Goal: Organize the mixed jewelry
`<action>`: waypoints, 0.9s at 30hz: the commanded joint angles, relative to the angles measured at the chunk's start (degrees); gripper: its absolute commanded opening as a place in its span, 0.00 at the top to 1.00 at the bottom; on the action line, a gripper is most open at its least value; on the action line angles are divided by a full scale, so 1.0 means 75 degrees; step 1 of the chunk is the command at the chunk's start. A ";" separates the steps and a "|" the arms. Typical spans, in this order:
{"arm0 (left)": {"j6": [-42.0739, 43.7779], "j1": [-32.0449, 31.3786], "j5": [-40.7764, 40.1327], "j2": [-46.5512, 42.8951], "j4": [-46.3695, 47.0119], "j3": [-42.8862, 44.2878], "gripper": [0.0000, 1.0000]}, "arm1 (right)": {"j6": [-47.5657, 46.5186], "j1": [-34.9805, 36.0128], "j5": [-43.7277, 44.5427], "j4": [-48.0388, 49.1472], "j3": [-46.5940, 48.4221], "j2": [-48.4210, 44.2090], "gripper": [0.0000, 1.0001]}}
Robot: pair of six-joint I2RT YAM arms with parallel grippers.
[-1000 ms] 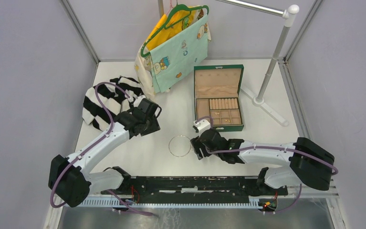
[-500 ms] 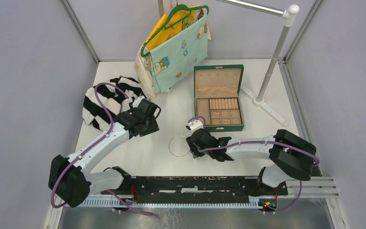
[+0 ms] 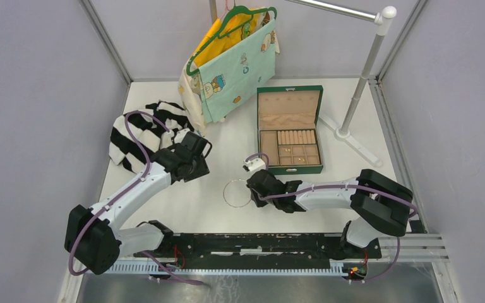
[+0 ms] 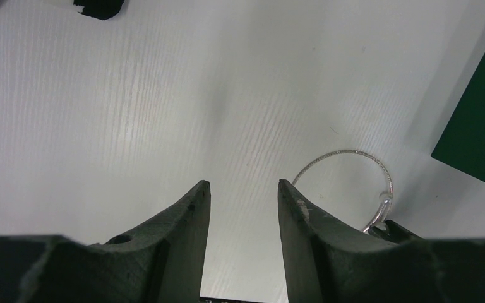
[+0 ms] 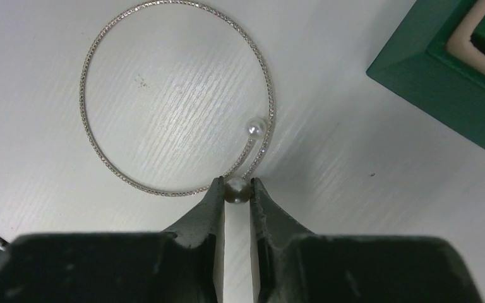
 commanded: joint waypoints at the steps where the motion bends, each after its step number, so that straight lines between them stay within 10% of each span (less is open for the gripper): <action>1: 0.0150 0.0078 -0.0078 0.0049 0.0275 -0.0043 0.50 | 0.0080 0.0055 0.0113 -0.0034 0.0214 -0.0268 0.88; 5: 0.0180 0.0099 -0.0061 0.0136 0.0321 -0.0033 0.50 | 0.0104 0.0055 0.0359 -0.0149 0.0122 -0.0622 1.00; 27: 0.0326 0.0353 0.0182 0.0432 0.0345 0.0375 0.51 | -0.0853 -0.0306 0.4119 -0.1285 -0.0766 -0.4528 1.00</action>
